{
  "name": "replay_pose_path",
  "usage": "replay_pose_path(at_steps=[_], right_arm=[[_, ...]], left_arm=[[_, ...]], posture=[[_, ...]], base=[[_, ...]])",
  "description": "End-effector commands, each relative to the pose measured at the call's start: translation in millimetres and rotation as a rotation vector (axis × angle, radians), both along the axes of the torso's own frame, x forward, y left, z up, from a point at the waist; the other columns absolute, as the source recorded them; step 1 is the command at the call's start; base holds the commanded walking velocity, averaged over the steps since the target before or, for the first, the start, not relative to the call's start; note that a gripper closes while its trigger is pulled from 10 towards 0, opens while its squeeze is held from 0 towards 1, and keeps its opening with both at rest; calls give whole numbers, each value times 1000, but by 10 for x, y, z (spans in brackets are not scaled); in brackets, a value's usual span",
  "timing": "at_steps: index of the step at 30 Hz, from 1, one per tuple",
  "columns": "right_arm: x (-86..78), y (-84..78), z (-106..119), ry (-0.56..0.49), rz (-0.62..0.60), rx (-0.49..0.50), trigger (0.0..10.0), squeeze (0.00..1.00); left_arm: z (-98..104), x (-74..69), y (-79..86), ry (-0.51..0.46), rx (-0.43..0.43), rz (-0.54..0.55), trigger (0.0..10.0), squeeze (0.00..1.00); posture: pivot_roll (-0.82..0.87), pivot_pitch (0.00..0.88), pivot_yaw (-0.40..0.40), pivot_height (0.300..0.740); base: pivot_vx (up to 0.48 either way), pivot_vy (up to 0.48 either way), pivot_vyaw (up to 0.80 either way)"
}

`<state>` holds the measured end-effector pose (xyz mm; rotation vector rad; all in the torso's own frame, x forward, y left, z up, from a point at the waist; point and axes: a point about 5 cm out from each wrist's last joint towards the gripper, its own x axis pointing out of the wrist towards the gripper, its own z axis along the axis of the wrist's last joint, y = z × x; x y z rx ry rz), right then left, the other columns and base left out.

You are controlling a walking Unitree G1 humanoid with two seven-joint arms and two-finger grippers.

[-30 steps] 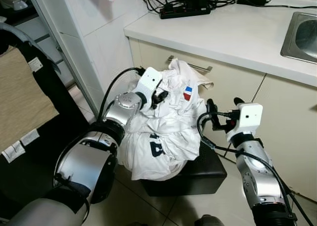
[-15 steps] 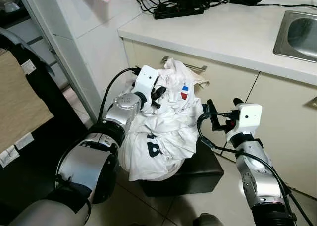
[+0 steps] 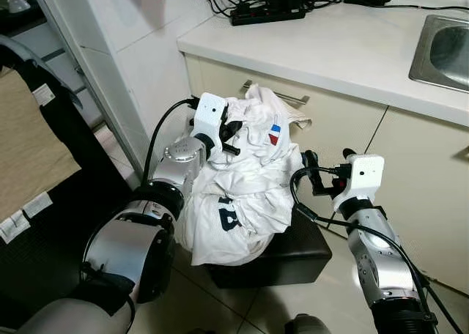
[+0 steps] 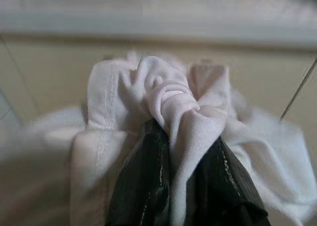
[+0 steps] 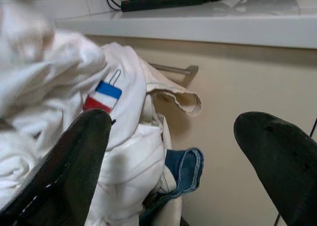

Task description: Clothes washing

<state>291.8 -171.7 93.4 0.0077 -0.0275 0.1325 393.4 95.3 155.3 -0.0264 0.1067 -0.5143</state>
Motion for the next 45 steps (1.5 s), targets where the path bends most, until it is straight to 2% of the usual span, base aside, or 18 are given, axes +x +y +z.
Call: replay_pose_path(at_steps=[1, 6, 9, 12, 15, 19, 21, 24, 27, 28, 29, 31, 33, 35, 36, 38, 40, 45], right_arm=[[26, 24, 2, 9, 17, 1, 10000, 0], [27, 22, -21, 19, 19, 2, 10000, 0], [35, 29, -27, 23, 22, 2, 10000, 0], [53, 45, -29, 24, 31, -1, 10000, 0], [56, 45, -33, 26, 36, -3, 10000, 0], [58, 46, -39, 30, 40, -4, 10000, 0], [68, 59, -44, 32, 49, -6, 10000, 0], [82, 68, -37, 31, 53, -5, 10000, 0], [85, 69, -37, 30, 56, -10, 10000, 0], [91, 68, -33, 28, 54, -2, 10000, 0], [91, 68, -33, 28, 54, -2, 10000, 0], [98, 61, -27, 26, 53, 3, 10000, 0], [106, 48, -27, 26, 48, 8, 10000, 0], [111, 42, -24, 25, 48, 7, 10000, 0], [120, 34, -21, 23, 53, 1, 10000, 0], [123, 33, -19, 22, 56, -3, 10000, 0], [134, 41, -13, 20, 66, 4, 10000, 0], [198, 53, 33, 8, 73, 13, 10000, 0]], left_arm=[[237, 63, 73, -73, -47, 8, 0, 0], [729, 107, 205, -216, -159, 7, 0, 0], [878, 98, 249, -273, -167, 9, 0, 0], [1137, 50, 412, -380, -189, 45, 0, 0], [1294, 1, 517, -418, -245, 53, 0, 0], [1401, -66, 514, -438, -285, 14, 0, 0], [1565, -152, 509, -464, -352, -9, 0, 0], [1706, -146, 672, -506, -350, 76, 0, 0], [1752, -106, 843, -518, -317, 180, 0, 0], [1757, -77, 1027, -525, -262, 290, 0, 0], [1757, -77, 1027, -525, -262, 290, 0, 0], [1711, -61, 1304, -509, -210, 433, 0, 0], [1705, -105, 1478, -508, -228, 504, 0, 0], [1740, -143, 1522, -524, -259, 508, 0, 0], [1836, -219, 1581, -559, -336, 489, 0, 0], [1868, -242, 1598, -570, -355, 483, 0, 0], [1858, -264, 1631, -574, -302, 496, 0, 0], [1480, -263, 1653, -486, -160, 524, 0, 0]], posture=[[-287, 0, 89, 726], [-274, 0, 83, 726], [-269, 0, 81, 726], [-264, 0, 77, 726], [-260, 0, 72, 726], [-255, 0, 67, 726], [-253, 0, 66, 726], [-251, 0, 65, 726], [-251, 0, 65, 726], [-244, 0, 68, 726], [-244, 0, 68, 726], [-244, 0, 69, 726], [-243, 0, 70, 726], [-243, 0, 70, 726], [-237, 0, 63, 726], [-237, 0, 63, 726], [-231, 0, 58, 726], [-211, 0, 49, 726]], base=[[0, 0, 0], [0, 0, 0], [0, 0, 0], [0, 0, 0], [0, 0, 0], [0, 0, 0], [0, 0, 0], [0, 0, 0], [0, 0, 0], [0, 0, 0], [0, 0, 0], [0, 0, 788], [0, 0, 781], [0, 0, 775], [0, 0, 769], [0, 0, 769], [0, 0, 734], [0, 0, 710]])
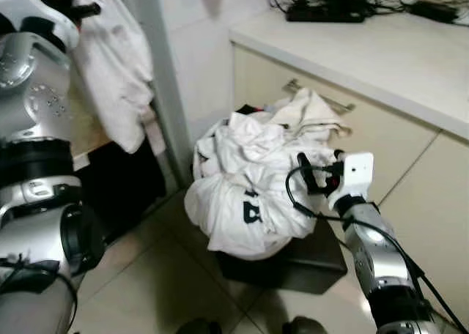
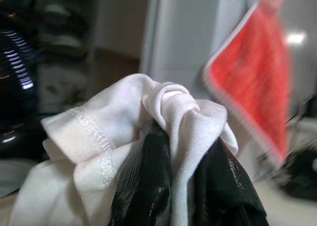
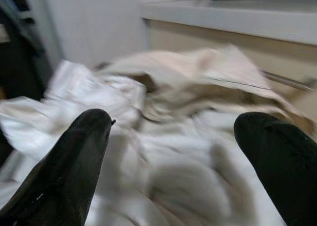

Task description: Clothes washing

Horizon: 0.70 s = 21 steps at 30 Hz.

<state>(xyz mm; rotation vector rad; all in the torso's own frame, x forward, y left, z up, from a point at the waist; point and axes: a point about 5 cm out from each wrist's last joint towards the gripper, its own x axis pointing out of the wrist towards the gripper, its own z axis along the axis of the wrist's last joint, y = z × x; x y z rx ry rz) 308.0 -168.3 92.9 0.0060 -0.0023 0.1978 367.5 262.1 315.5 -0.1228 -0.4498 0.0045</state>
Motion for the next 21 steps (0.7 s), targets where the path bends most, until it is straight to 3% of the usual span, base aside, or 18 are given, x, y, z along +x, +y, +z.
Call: replay_pose_path(at_steps=[1, 4, 5, 6, 7, 8, 13, 16, 21], right_arm=[[35, 19, 39, -16, 7, 18, 10000, 0], [69, 8, 72, -27, 7, 27, 10000, 0], [69, 8, 72, -27, 7, 27, 10000, 0], [82, 9, 94, -35, 11, 29, 10000, 0], [114, 23, 168, -62, 21, 36, 10000, 0], [114, 23, 168, -62, 21, 36, 10000, 0], [224, 54, 447, -162, 25, 54, 10000, 0], [258, 58, 494, -176, 30, 52, 10000, 0], [268, 91, 450, -160, 45, 51, 10000, 0]], left_arm=[[-121, -4, -15, 40, 39, 8, 0, 0], [-462, -53, -129, 126, 71, -4, 0, 0], [-462, -53, -129, 126, 71, -4, 0, 0], [-624, -85, -210, 163, 92, -10, 0, 0], [-920, -162, -379, 232, 93, -37, 0, 0], [-920, -162, -379, 232, 93, -37, 0, 0], [-1499, -425, -747, 368, 68, -35, 0, 0], [-1638, -547, -794, 392, 87, 21, 0, 0], [-1691, -625, -754, 410, 95, 84, 0, 0]], posture=[[-211, 0, 49, 726], [-195, 0, 43, 726], [-195, 0, 43, 726], [-195, 0, 43, 726], [-184, 0, 40, 726], [-184, 0, 40, 726], [-169, 0, 37, 726], [-156, 0, 27, 726], [-143, 0, 17, 726]], base=[[0, 0, 694], [0, 0, 685], [0, 0, 681], [0, 0, 663], [0, 0, 638], [0, 0, 638], [0, 0, 625], [0, 0, 610], [0, 0, 613]])
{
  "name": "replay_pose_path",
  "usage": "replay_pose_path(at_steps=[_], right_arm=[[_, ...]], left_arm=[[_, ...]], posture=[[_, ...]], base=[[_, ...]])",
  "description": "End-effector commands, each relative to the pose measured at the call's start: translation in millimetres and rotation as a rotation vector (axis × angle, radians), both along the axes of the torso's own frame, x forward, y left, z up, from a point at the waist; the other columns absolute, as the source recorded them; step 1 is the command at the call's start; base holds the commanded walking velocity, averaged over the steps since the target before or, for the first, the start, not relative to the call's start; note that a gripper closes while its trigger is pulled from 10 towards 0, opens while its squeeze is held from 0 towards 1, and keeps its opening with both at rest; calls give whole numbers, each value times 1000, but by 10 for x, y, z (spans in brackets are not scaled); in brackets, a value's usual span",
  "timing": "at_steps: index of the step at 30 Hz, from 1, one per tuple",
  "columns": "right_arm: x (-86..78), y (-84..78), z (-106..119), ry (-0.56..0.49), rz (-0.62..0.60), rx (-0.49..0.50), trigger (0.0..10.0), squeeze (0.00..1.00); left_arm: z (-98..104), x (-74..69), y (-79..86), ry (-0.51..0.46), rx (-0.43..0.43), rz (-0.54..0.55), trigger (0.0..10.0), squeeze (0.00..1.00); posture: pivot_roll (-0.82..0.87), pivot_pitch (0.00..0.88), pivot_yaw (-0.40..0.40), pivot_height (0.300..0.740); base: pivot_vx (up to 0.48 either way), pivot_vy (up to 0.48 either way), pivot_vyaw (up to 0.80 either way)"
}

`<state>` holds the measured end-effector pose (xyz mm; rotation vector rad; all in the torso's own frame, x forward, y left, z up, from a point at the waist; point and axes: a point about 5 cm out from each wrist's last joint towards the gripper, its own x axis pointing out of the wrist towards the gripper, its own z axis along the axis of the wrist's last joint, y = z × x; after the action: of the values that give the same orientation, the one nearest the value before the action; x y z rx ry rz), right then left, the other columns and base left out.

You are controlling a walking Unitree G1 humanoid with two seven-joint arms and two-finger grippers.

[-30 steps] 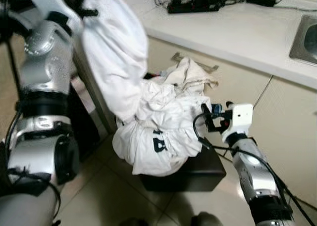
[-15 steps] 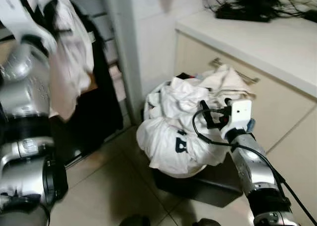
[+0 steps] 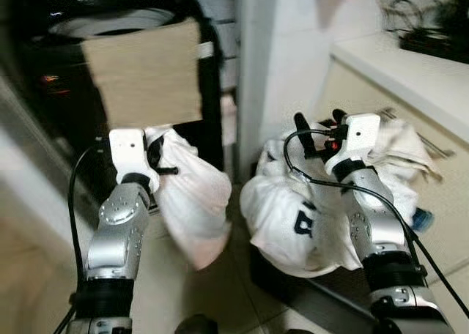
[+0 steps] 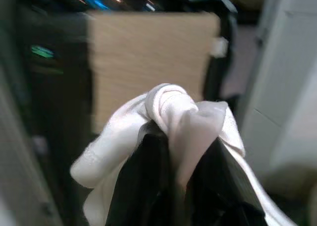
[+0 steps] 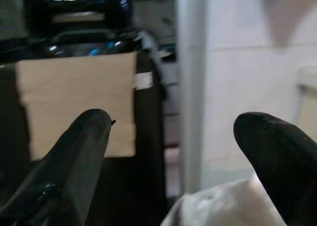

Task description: Clothes washing

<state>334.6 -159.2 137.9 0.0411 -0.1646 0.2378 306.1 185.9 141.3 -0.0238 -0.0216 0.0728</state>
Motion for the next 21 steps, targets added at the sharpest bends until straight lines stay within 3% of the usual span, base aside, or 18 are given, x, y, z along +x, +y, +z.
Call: replay_pose_path(at_steps=[1, 6, 12, 21], right_arm=[[3, 11, -8, 1, 9, 2, 10000, 0], [24, 79, -27, 12, 29, 7, 10000, 0], [44, 82, -77, 37, 15, 0, 10000, 0], [35, 112, -85, 20, 25, -23, 10000, 0]], left_arm=[[44, -28, 5, -20, 31, 21, 0, 0], [16, -64, -104, -8, 70, 0, 0, 0], [131, -49, -244, -72, 162, -80, 0, 0], [187, -17, -277, -101, 124, -25, 0, 0]], posture=[[-139, 0, 16, 726], [-124, 0, 4, 726], [-118, 0, -1, 726], [-124, 0, 2, 726]], base=[[0, 0, 613], [0, 0, 610], [0, 0, 407], [476, 0, 0]])
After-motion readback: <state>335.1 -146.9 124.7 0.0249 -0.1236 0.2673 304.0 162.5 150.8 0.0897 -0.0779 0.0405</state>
